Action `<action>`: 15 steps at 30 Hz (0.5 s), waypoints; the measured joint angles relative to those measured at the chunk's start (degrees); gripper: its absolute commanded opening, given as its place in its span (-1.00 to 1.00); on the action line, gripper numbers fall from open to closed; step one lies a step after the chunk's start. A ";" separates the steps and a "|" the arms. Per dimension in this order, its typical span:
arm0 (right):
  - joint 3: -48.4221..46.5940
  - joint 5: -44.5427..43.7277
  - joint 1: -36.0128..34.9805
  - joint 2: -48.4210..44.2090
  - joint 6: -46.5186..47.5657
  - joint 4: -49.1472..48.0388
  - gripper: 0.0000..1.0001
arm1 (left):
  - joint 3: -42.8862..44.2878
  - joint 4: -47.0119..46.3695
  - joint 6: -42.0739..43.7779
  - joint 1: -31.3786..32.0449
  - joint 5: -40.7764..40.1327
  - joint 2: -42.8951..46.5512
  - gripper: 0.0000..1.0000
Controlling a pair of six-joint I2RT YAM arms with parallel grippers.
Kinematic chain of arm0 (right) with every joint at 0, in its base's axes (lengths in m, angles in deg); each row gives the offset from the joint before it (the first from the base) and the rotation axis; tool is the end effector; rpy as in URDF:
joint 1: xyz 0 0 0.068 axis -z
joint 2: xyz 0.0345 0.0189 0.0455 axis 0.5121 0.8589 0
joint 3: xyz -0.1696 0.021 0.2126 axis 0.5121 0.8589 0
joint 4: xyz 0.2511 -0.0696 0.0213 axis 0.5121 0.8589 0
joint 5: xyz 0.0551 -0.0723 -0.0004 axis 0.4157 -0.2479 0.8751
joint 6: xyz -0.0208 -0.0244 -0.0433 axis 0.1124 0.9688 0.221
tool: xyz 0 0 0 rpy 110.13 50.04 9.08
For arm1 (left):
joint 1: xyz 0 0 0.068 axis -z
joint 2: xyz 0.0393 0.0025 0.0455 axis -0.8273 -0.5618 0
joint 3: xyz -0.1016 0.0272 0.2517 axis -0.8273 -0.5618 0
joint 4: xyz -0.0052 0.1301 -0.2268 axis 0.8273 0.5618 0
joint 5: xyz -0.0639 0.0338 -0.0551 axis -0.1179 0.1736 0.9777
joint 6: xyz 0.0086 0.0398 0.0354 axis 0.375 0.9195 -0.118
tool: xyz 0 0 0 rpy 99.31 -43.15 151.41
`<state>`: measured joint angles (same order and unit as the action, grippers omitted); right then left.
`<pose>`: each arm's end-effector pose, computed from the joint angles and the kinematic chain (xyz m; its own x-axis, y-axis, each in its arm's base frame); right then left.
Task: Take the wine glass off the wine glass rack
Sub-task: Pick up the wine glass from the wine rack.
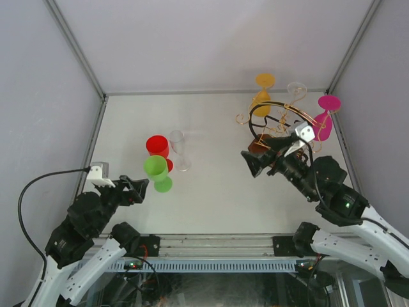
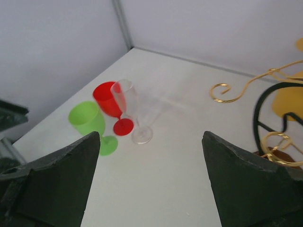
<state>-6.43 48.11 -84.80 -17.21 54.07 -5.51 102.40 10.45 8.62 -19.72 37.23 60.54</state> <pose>0.0882 0.1061 0.3910 -0.1114 0.1415 -0.9836 -0.6232 0.7610 0.1801 0.0373 -0.0131 0.3237 -0.3347 -0.3030 -0.8923 0.1750 0.9105 -0.3748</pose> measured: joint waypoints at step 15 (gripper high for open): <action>-17.59 8.17 45.38 8.46 -6.71 16.55 0.81 | -4.94 -0.87 -3.37 -0.02 -4.70 2.86 1.00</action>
<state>-24.03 56.28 -39.43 -8.75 47.36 11.03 97.46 9.58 5.26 -19.74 32.53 63.40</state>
